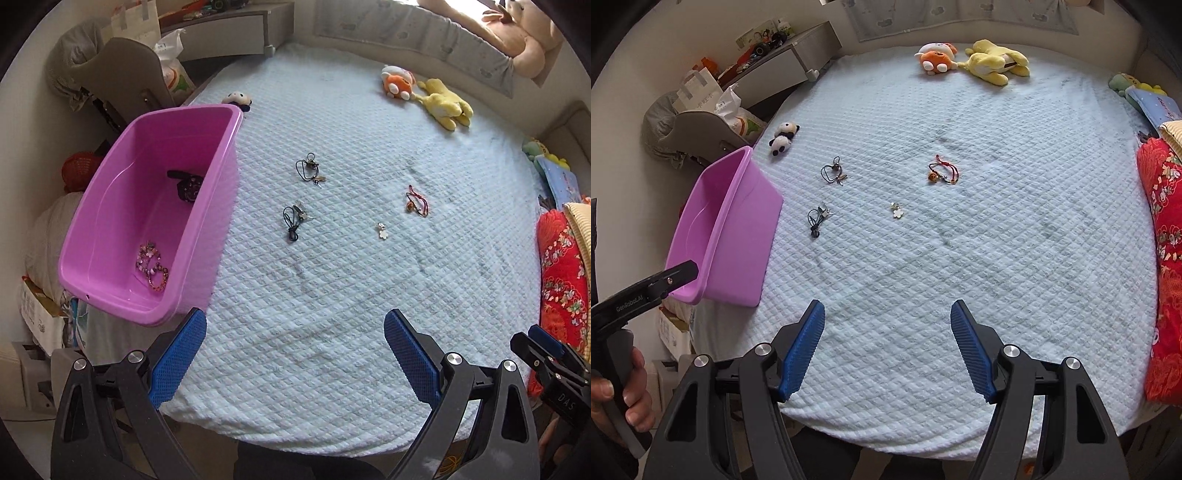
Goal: Organize jewelry
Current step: 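Withdraw both open tools from the tub back over the bed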
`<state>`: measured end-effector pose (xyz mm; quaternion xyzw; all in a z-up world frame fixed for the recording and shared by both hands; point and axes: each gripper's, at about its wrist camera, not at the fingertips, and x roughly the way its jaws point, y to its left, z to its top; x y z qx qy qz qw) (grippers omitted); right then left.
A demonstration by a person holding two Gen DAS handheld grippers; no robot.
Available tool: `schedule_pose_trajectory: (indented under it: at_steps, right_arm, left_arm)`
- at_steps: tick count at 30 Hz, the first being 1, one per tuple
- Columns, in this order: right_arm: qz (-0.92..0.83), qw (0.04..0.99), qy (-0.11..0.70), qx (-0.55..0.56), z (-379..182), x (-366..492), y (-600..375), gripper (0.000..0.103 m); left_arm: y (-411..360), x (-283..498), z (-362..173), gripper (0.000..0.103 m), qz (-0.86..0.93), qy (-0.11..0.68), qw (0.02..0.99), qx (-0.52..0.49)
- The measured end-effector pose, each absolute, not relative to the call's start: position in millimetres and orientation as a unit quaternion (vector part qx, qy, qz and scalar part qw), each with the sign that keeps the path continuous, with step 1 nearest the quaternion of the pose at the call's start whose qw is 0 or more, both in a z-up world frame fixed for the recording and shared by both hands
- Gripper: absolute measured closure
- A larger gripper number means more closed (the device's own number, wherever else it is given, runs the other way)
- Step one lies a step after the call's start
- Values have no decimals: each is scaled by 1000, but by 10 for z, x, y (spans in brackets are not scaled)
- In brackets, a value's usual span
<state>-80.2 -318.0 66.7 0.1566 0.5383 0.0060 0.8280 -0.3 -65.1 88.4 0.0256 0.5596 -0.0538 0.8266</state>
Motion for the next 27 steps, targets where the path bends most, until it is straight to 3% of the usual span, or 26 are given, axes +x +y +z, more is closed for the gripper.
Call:
schedule_pose_trajectory:
  at_steps: [11, 27]
  right_arm:
    - [-43, 833, 522, 177, 318, -481, -3409, 35]
    - [-61, 868, 474, 134, -794, 466, -3141, 35]
  left_arm:
    - [-958, 364, 505, 8, -81, 535, 837, 75]
    - [-892, 1198, -838, 8, -66, 469, 879, 51]
